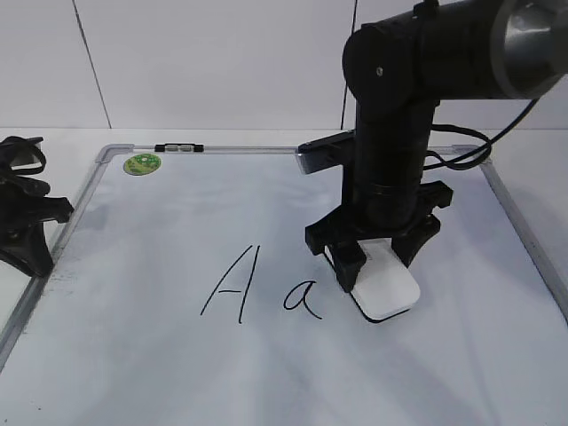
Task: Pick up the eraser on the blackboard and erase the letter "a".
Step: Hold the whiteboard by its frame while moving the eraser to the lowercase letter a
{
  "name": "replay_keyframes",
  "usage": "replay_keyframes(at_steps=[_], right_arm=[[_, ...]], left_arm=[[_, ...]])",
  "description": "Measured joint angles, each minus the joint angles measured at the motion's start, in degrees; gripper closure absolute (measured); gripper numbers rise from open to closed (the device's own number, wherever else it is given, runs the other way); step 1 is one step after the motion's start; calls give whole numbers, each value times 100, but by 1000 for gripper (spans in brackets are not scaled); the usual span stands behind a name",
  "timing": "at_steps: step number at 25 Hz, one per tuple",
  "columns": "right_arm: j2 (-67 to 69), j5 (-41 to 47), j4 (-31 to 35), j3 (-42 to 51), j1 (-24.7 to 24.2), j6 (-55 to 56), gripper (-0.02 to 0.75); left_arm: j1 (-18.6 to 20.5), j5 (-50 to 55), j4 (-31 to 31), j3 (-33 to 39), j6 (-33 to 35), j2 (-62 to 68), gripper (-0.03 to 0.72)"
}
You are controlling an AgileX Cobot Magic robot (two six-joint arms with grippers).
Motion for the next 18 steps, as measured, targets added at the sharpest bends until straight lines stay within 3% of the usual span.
replay_keyframes(at_steps=[18], right_arm=[[538, 11, 148, -456, 0, -135, 183]], left_arm=[[0, 0, 0, 0, 0, 0, 662]])
